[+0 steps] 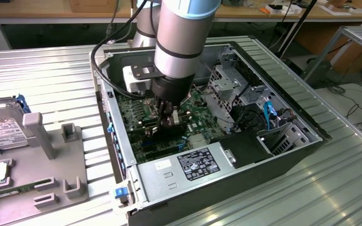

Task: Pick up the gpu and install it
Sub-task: 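Press down on the gpu until it lock into place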

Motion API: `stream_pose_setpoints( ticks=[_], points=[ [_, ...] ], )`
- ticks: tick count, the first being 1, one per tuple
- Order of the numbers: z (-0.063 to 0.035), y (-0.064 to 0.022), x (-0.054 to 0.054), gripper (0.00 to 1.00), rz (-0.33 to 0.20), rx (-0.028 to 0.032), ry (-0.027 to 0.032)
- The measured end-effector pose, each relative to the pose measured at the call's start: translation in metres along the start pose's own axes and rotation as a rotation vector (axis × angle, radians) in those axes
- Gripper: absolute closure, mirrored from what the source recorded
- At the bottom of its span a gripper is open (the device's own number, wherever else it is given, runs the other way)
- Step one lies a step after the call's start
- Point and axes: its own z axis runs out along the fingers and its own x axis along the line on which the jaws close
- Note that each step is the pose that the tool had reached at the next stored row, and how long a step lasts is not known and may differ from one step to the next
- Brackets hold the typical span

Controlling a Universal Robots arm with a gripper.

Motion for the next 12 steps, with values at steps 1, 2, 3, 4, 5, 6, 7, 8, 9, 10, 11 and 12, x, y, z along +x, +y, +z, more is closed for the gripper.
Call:
stream_pose_setpoints(
  ticks=[1,2,3,4,5,6,7,8,9,10,11,12],
  points=[
    [0.0017,0.0003,0.000,0.89,0.000,-0.0003,0.0006],
    [0.0031,0.0005,0.000,0.89,0.000,-0.0002,0.0003],
    [0.0042,0.0006,0.000,0.89,0.000,0.0002,-0.0002],
    [0.0046,0.0008,0.000,0.89,0.000,-0.0002,0.0004],
    [0.0047,0.0008,0.000,0.89,0.000,-0.0001,0.0003],
    [0.0048,0.0008,0.000,0.89,0.000,0.0000,0.0000],
    [0.0049,0.0008,0.000,0.89,0.000,0.0002,-0.0004],
    [0.0044,0.0009,0.000,0.89,0.000,0.0003,-0.0008],
    [0.0027,0.0009,0.000,0.89,0.000,0.0011,-0.0024],
    [-0.0010,0.0009,0.000,0.89,0.000,0.0012,-0.0025],
    [-0.0068,0.0011,0.000,0.89,0.000,0.0002,-0.0005],
    [-0.0117,0.0011,0.000,0.89,0.000,0.0004,-0.0007]
  ],
)
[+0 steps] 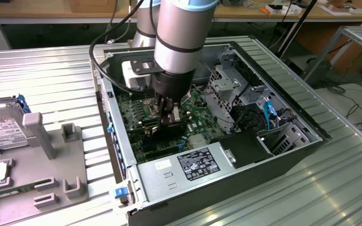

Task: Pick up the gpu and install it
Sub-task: 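Press down on the gpu until it lock into place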

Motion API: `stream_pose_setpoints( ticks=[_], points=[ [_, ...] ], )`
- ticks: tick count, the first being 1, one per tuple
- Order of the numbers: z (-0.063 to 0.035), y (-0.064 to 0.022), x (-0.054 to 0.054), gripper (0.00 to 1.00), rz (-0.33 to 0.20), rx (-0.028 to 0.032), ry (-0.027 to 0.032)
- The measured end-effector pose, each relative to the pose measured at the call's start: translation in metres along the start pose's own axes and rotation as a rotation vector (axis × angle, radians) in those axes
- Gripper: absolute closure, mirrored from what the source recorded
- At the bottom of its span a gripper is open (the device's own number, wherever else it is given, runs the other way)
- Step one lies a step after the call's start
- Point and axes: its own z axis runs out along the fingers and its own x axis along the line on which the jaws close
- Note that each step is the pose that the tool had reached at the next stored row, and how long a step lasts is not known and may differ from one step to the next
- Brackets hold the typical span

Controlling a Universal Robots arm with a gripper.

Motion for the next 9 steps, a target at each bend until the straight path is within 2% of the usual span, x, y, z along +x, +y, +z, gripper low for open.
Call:
stream_pose_setpoints(
  ticks=[1,2,9],
  points=[
    [-0.0154,0.0002,-0.0005,0.89,0.000,-0.0003,0.0005],
    [-0.0238,0.0003,-0.0008,0.89,0.000,-0.0002,0.0004],
    [-0.0243,0.0003,-0.0008,0.89,0.000,-0.0002,0.0003]
  ],
)
